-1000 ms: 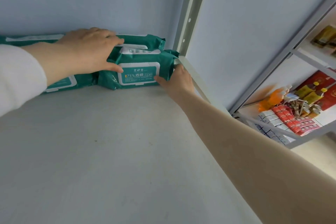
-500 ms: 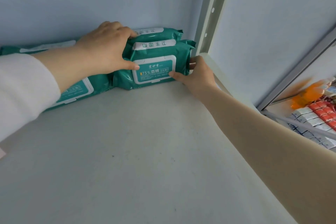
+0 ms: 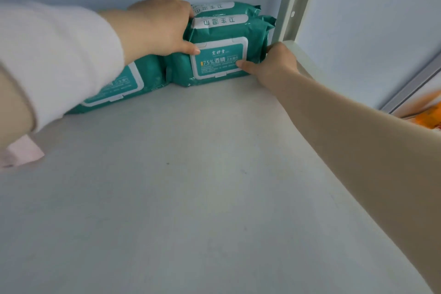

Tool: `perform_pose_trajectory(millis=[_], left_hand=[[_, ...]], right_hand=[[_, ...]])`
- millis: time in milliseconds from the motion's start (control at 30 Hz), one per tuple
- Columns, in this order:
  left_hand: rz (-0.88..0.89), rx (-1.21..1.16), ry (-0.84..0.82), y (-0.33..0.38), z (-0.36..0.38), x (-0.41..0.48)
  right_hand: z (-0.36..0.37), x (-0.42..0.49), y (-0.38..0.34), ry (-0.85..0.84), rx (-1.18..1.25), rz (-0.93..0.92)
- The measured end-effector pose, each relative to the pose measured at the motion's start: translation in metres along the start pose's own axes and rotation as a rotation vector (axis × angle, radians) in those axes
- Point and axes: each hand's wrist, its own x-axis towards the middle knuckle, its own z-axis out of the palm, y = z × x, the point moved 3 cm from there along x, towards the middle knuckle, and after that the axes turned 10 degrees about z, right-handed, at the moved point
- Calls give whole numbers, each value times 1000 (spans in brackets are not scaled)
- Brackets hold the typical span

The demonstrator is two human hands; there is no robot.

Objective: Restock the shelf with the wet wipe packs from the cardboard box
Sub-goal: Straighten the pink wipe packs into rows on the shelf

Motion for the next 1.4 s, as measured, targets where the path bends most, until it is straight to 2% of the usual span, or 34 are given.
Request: perform_pose_trajectory(millis=[167, 333, 533, 700, 967, 1200, 1400], left_hand=[[41, 250, -98, 18, -15, -33], [56, 291, -173, 29, -36, -106], [130, 398, -236, 51, -40, -210], [154, 355, -327, 68, -41, -281], [270, 334, -209, 136, -69, -356], [328, 313, -205, 234, -78, -419], [492, 299, -177, 315, -72, -465]], right_hand=[[-25, -48, -6, 77, -247, -65], [-43, -135, 2, 70, -580, -154], [-48, -253, 9, 78, -843, -105], [-41, -336, 17, 72, -906, -119], [-86, -432, 52, 131, -949, -85], [-131, -520, 130, 129, -945, -43], [-170, -579, 202, 129, -938, 61]])
